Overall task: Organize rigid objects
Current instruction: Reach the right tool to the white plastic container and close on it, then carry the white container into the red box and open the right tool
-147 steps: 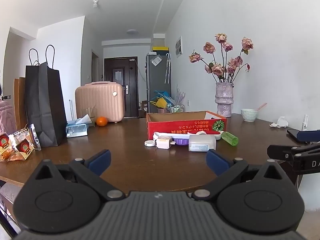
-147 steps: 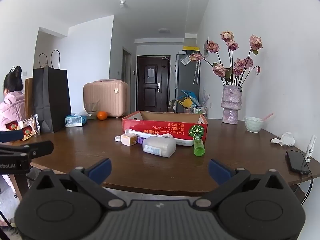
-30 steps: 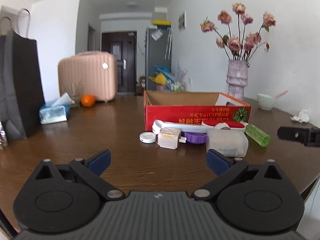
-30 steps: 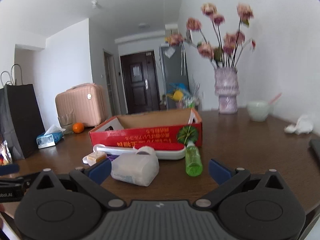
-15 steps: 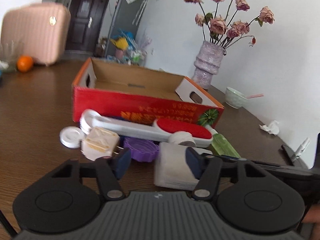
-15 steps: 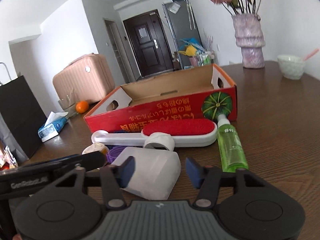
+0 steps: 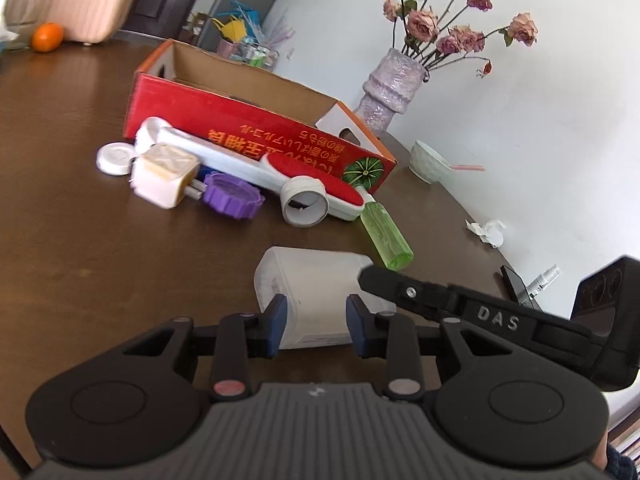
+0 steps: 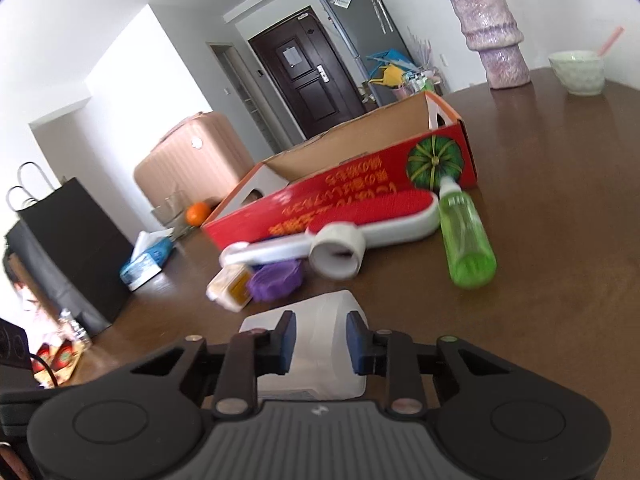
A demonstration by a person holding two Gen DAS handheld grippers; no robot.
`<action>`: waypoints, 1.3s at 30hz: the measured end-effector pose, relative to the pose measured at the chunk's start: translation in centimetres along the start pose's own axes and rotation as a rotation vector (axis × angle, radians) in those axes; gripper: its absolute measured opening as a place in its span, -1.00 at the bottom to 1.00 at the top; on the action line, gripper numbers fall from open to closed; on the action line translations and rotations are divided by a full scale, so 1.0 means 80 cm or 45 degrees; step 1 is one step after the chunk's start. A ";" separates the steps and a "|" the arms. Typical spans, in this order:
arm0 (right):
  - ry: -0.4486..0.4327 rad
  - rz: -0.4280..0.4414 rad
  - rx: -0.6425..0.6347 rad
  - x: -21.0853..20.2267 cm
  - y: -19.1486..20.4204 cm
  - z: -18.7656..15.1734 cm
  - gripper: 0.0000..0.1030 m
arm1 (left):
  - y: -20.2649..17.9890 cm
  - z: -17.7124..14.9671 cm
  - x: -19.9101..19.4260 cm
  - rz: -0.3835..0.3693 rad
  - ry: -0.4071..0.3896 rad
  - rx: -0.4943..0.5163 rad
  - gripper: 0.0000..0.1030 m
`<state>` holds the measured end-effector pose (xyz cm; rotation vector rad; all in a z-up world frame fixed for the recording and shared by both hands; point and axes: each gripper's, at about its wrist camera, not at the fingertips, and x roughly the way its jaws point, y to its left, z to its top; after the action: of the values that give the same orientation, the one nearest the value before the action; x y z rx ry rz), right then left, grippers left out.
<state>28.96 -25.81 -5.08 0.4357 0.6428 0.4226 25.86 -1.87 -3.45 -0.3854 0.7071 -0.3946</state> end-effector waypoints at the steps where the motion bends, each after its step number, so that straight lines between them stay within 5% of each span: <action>1: 0.003 0.016 0.006 -0.007 0.001 -0.005 -0.54 | -0.001 -0.004 -0.007 0.007 -0.011 -0.003 -0.40; 6: -0.007 0.069 0.025 -0.026 0.000 -0.025 -0.56 | -0.001 -0.011 -0.023 0.049 -0.058 0.011 -0.38; 9: -0.036 0.051 0.058 -0.027 -0.004 -0.029 -0.41 | -0.001 -0.005 -0.022 0.072 -0.095 0.067 -0.23; 13: -0.057 0.065 0.066 -0.020 -0.006 -0.030 -0.39 | 0.018 -0.003 -0.005 0.062 -0.046 -0.051 -0.19; 18: -0.039 0.107 0.138 -0.016 -0.010 -0.034 -0.37 | 0.016 -0.021 -0.011 -0.029 -0.042 -0.089 -0.28; 26: -0.065 0.107 0.091 -0.029 0.006 -0.042 -0.48 | 0.007 -0.030 -0.042 -0.032 -0.167 -0.086 -0.41; 39: -0.265 0.167 -0.008 -0.071 0.052 0.036 -0.52 | -0.034 0.064 -0.078 -0.123 -0.382 0.012 -0.40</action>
<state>25.71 -25.97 1.79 0.5106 0.4123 0.4964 24.50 -0.21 4.80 -0.4595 0.3952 -0.4210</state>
